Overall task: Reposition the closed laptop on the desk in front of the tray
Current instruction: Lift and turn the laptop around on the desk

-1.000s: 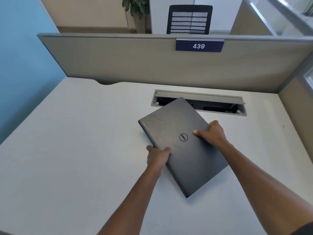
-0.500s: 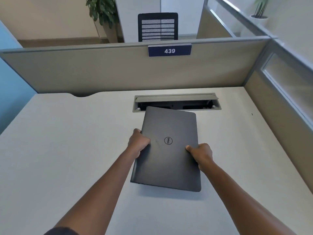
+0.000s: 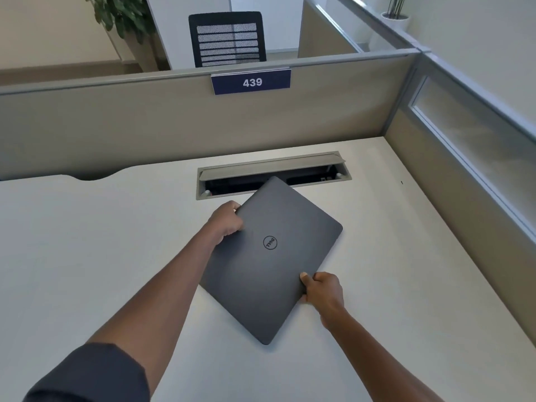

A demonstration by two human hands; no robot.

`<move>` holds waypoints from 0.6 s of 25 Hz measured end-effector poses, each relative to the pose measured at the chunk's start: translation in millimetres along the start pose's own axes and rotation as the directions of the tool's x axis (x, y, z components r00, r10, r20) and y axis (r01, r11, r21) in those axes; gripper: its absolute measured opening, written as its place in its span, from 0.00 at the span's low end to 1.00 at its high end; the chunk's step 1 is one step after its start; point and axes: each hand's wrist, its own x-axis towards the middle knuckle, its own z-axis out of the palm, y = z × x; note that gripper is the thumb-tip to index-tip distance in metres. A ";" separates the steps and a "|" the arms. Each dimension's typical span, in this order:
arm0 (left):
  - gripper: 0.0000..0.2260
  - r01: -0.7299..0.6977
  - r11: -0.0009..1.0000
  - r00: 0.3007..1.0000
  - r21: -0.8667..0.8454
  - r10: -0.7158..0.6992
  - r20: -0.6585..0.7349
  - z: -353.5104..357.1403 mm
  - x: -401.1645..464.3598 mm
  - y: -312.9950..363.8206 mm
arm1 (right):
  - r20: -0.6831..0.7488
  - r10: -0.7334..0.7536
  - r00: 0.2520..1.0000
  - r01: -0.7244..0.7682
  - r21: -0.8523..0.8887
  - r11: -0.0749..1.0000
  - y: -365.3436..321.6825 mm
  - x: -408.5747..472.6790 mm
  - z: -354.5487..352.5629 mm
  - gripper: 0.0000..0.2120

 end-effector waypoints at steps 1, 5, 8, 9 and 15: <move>0.20 -0.015 1.000 1.000 0.023 0.015 0.012 -0.6 5.8 3.3 | 0.027 0.008 1.000 -0.010 0.052 0.999 2.1 -0.7 1.6 0.17; 0.19 -0.097 0.981 0.995 0.168 0.089 0.055 -0.8 26.8 17.2 | 0.122 -0.003 0.993 -0.020 0.183 0.983 6.1 -3.4 9.9 0.16; 0.17 -0.147 0.945 0.989 0.291 0.131 0.073 5.1 39.9 23.7 | 0.190 -0.018 0.982 -0.029 0.239 0.971 8.5 -5.9 16.0 0.15; 0.18 -0.153 0.933 0.988 0.325 0.136 0.075 7.1 43.5 24.5 | 0.217 -0.023 0.976 -0.031 0.244 0.969 8.8 -6.4 16.6 0.15; 0.21 -0.194 0.859 0.981 0.474 0.180 0.075 31.1 66.2 34.7 | 0.319 0.009 0.948 -0.099 0.267 0.959 4.8 1.0 12.3 0.16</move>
